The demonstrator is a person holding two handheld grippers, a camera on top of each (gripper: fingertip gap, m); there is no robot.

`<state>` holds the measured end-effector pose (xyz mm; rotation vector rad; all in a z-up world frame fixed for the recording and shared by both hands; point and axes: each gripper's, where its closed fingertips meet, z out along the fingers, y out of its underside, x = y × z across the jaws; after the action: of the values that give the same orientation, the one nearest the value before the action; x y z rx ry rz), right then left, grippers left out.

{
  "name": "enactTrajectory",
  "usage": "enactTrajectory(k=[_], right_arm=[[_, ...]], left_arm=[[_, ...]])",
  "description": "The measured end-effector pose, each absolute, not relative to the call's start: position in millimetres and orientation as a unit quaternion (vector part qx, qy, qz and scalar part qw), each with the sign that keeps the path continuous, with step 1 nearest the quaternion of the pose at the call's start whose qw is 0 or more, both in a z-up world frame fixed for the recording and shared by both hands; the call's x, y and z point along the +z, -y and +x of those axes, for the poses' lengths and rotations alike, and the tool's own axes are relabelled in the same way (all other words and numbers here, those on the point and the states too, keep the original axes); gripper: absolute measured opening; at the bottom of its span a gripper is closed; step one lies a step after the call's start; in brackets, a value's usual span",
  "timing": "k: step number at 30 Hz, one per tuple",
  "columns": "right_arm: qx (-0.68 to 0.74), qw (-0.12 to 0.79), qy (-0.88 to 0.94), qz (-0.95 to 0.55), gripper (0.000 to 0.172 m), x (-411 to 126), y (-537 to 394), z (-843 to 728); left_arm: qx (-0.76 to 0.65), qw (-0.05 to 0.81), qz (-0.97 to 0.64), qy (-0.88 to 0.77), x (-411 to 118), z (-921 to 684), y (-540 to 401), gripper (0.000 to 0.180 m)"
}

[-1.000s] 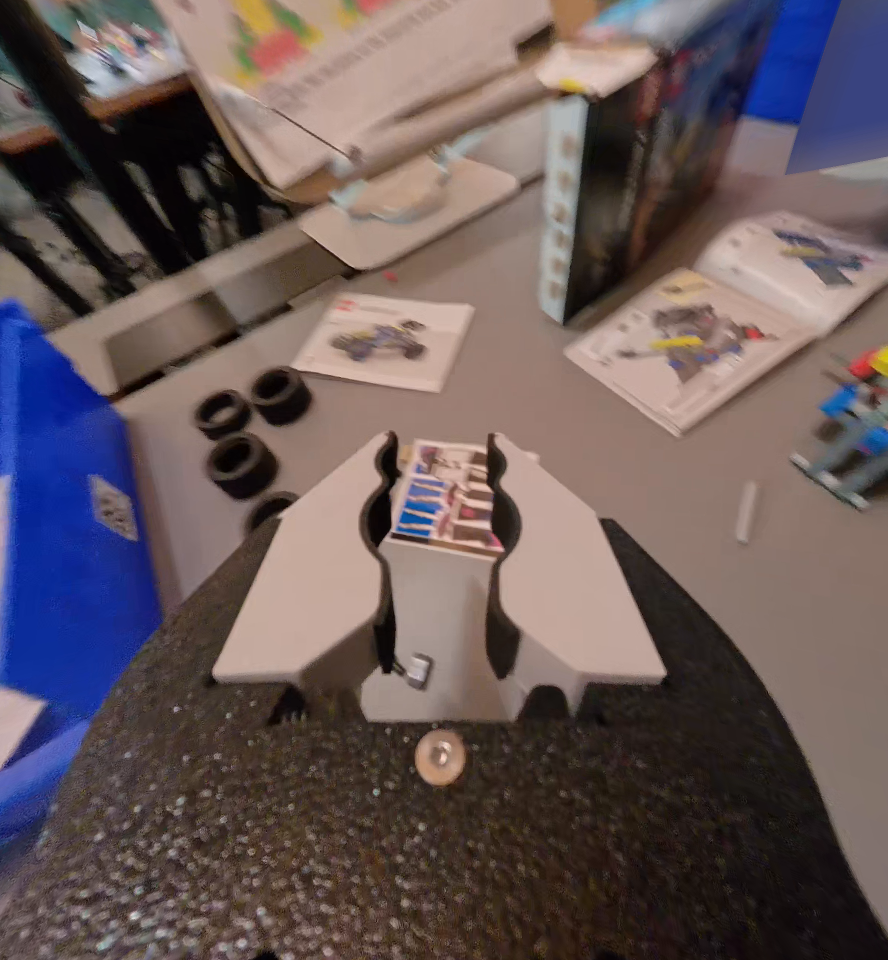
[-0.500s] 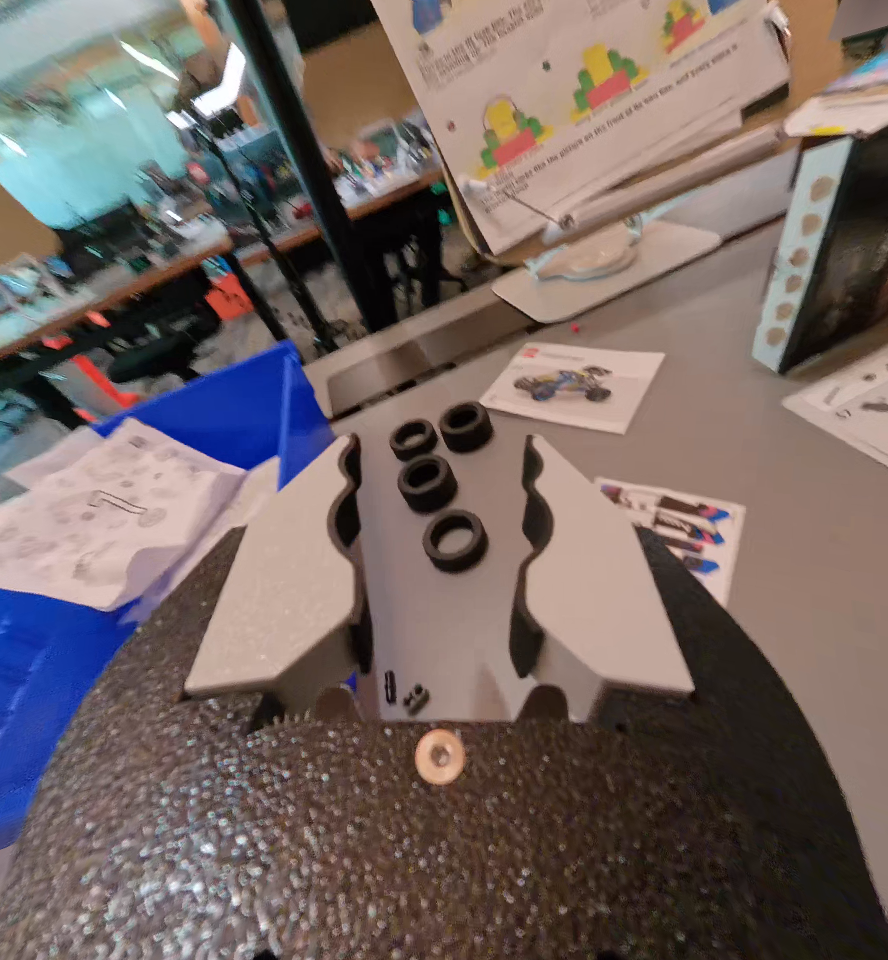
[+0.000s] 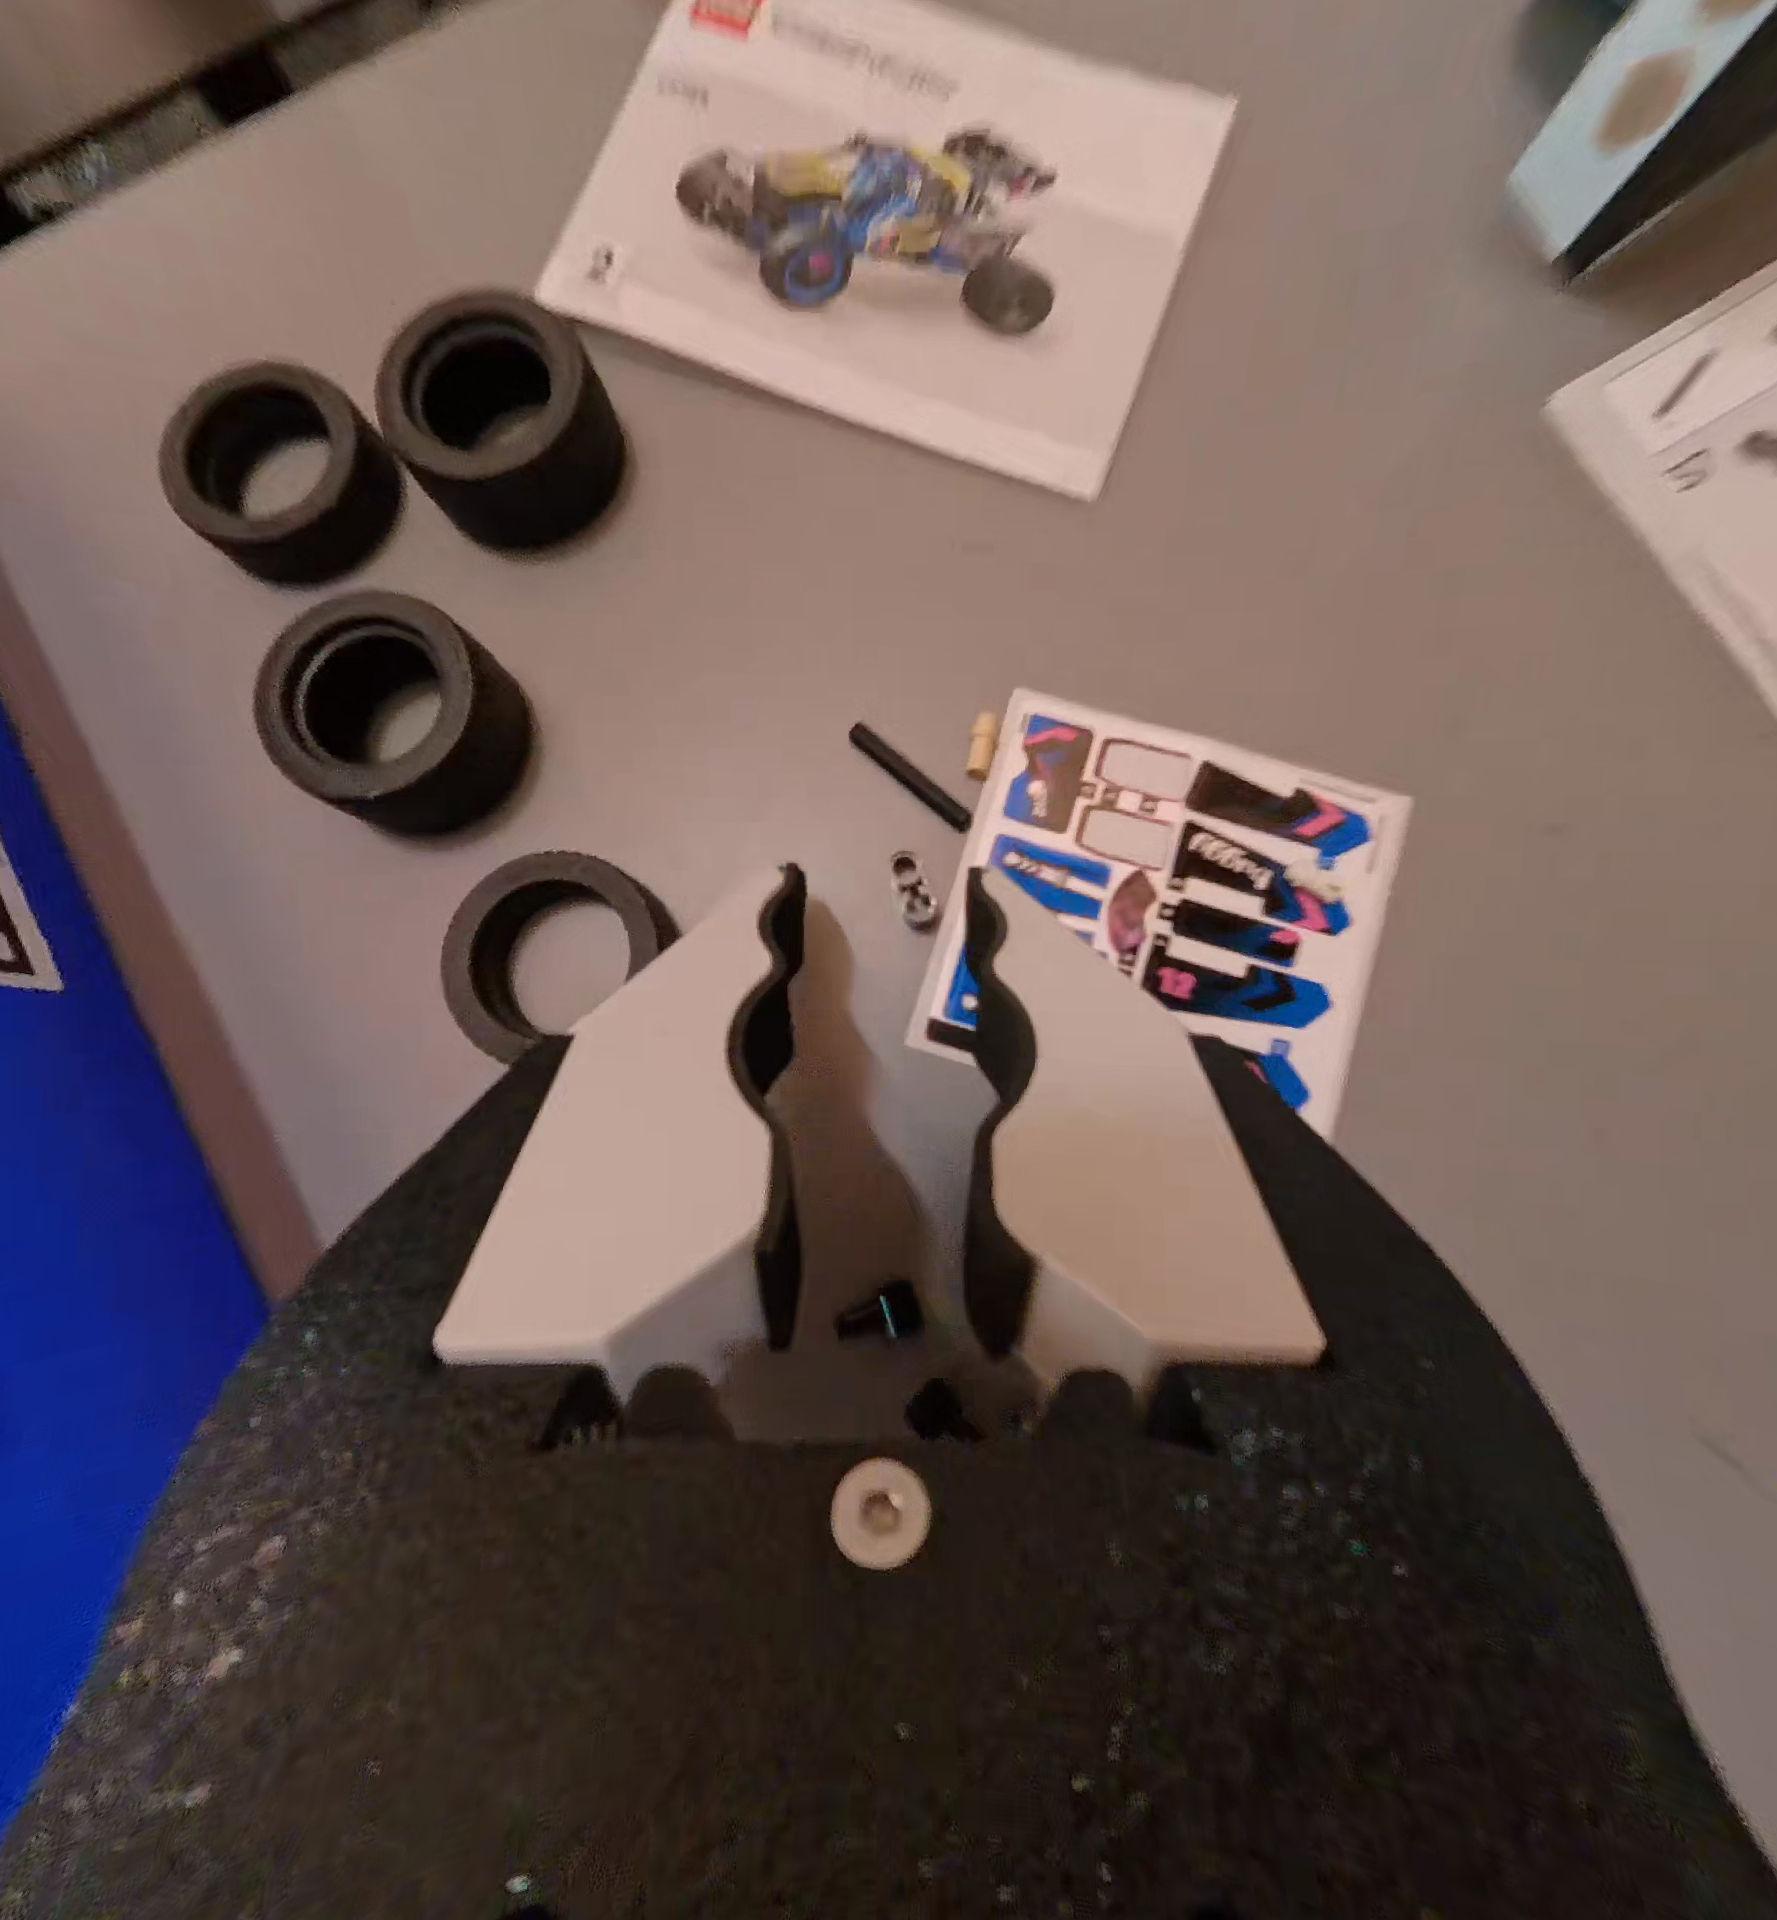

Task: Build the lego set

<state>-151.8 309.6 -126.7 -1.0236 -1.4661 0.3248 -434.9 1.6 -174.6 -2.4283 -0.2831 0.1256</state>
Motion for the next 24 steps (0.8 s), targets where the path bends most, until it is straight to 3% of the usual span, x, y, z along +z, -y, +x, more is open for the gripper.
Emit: enactTrajectory(k=[2,4,7,10,14,21,24], right_arm=[[0.141,0.613,0.638,-0.444,0.011,-127.3,-309.2,-151.9],[0.14,0.611,0.64,-0.443,0.011,-128.4,-308.9,-152.4],[0.138,0.608,0.645,-0.442,0.011,-129.9,-308.0,-152.9],[0.137,0.609,0.645,-0.441,0.011,-130.0,-308.0,-153.0],[0.137,0.607,0.645,-0.443,0.011,-130.4,-308.3,-153.2],[0.146,0.608,0.645,-0.439,0.011,-128.4,-304.8,-152.6],[0.149,0.607,0.646,-0.439,0.011,-128.5,-304.2,-152.8]], left_arm=[[0.052,0.316,-0.941,0.11,-186.7,-435.3,0.6,0.01],[0.06,0.332,-0.936,0.096,-183.5,-432.4,-1.1,0.004],[0.072,0.368,-0.926,0.047,-165.2,-413.9,-3.1,0.004],[-0.009,0.407,-0.912,-0.055,-144.6,-331.2,-18.3,0.004],[0.005,0.372,-0.911,-0.177,-172.9,-260.4,-31.5,0.004],[-0.072,0.378,-0.909,-0.163,-185.9,-235.2,-39.9,0.004],[-0.09,0.378,-0.909,-0.15,-183.8,-234.9,-37.6,0.016]])
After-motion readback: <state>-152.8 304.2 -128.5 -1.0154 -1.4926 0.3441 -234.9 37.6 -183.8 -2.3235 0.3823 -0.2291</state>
